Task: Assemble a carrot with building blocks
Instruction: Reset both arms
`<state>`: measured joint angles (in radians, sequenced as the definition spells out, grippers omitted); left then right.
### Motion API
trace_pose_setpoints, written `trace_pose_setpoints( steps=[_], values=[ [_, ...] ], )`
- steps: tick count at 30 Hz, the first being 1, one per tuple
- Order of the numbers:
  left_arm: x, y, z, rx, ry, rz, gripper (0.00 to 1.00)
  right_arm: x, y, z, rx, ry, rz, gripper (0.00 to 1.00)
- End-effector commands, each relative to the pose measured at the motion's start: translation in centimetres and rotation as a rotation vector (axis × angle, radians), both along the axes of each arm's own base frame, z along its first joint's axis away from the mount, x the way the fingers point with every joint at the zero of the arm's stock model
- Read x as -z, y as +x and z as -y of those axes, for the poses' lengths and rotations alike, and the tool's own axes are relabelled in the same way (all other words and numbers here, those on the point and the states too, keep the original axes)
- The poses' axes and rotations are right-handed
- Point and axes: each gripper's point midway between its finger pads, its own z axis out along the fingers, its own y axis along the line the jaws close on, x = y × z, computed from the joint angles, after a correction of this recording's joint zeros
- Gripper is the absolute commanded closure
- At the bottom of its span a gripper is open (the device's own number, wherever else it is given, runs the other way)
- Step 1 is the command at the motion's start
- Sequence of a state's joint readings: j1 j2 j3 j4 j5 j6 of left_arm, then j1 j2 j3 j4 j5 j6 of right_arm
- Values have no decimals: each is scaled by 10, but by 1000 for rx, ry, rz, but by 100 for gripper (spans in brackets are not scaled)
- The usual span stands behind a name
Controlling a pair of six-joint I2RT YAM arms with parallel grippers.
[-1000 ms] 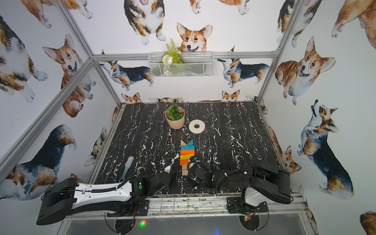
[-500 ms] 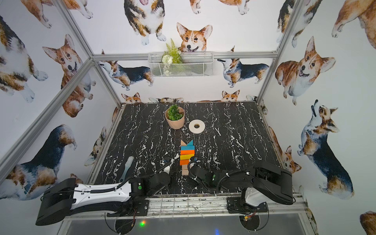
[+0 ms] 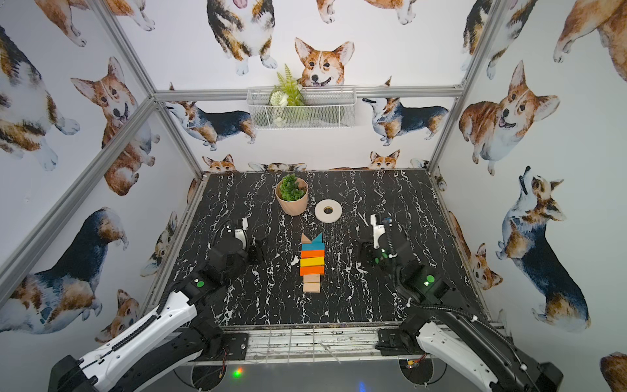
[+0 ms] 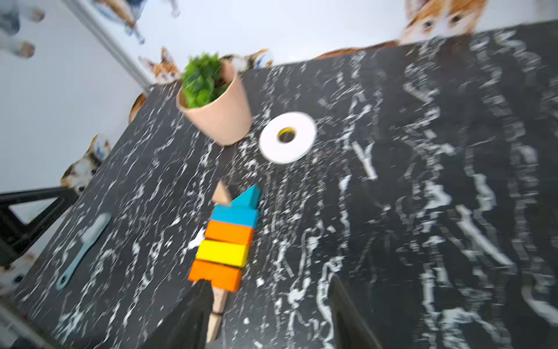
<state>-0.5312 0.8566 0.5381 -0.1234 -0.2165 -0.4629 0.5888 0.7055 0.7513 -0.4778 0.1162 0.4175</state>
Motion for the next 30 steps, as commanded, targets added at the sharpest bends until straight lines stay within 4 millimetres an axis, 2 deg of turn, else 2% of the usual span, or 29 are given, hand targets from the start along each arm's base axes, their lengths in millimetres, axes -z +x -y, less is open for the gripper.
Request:
trace_pose_setpoints(
  steps=[1, 3, 5, 7, 9, 12, 13, 14, 16, 18, 19, 22, 24, 25, 27, 28, 30],
  values=[
    [7, 28, -26, -51, 75, 28, 33, 17, 20, 28, -40, -102, -66, 23],
    [19, 42, -41, -101, 109, 23, 28, 34, 44, 36, -42, -33, -130, 18],
    [27, 53, -54, -137, 117, 22, 14, 50, 71, 54, 7, 34, -147, 17],
    [27, 61, -66, -176, 151, 75, 8, 65, 95, 78, 90, 31, -43, 13],
    [28, 67, -79, -207, 202, 95, 6, 77, 108, 101, 187, -8, 85, 5],
    [23, 79, -89, -186, 239, 130, 4, 95, 113, 116, 239, -97, 191, 0],
    [21, 83, -93, -186, 276, 153, 4, 111, 114, 122, 262, -125, 176, 0],
    [22, 86, -93, -160, 312, 174, 3, 119, 116, 125, 282, -129, 181, 1],
    [37, 93, -93, -123, 352, 212, 1, 121, 121, 120, 232, -134, 141, 0],
    [60, 100, -93, -90, 332, 192, 2, 120, 126, 120, 234, -131, 175, 0],
    [65, 101, -90, -58, 321, 132, 2, 120, 126, 122, 236, -141, 167, 1],
    [60, 101, -93, -63, 328, 188, 3, 127, 117, 133, 303, -187, 275, 1],
    [57, 100, -96, -77, 347, 230, 3, 136, 125, 144, 344, -143, 285, 1],
    [59, 100, -99, -96, 351, 258, 1, 136, 134, 140, 316, -126, 277, 1],
    [75, 109, -105, -118, 350, 284, 0, 147, 135, 134, 276, -171, 147, 0],
    [85, 109, -105, -105, 338, 213, 0, 147, 138, 131, 277, -182, 184, 0],
    [82, 119, -110, -114, 327, 193, 0, 144, 140, 131, 276, -191, 187, 0]
  ],
)
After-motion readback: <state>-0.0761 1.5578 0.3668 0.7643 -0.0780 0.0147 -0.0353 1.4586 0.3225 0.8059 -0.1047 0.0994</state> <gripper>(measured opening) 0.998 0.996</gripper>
